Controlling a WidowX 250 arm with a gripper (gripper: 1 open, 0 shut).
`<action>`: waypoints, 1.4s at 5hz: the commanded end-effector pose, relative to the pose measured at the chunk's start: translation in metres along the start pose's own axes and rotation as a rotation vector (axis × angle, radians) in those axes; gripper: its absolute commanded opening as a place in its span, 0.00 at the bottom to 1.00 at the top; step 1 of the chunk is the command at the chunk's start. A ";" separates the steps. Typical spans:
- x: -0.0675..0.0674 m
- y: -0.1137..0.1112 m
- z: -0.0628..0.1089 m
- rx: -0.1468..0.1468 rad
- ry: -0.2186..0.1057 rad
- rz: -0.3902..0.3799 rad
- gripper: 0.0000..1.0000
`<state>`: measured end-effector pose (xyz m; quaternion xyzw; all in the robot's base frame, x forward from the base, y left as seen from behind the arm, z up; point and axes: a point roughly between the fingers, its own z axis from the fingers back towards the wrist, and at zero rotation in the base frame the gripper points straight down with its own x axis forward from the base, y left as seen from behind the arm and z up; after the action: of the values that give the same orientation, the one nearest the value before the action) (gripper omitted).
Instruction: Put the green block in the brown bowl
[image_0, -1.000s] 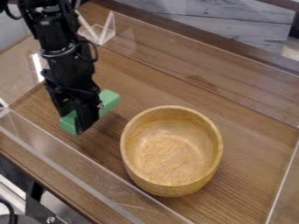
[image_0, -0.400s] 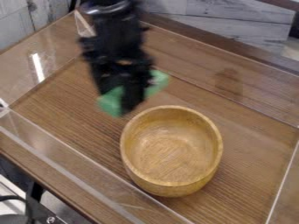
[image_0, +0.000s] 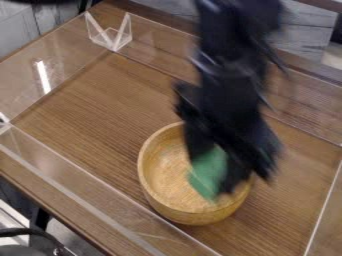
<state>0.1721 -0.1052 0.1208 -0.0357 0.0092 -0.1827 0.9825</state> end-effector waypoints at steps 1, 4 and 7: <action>0.018 -0.021 -0.009 0.014 -0.052 -0.011 0.00; -0.002 0.032 -0.013 0.003 -0.058 0.144 0.00; -0.001 0.041 -0.015 -0.033 -0.082 0.188 0.00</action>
<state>0.1794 -0.0671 0.0942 -0.0536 -0.0025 -0.0895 0.9945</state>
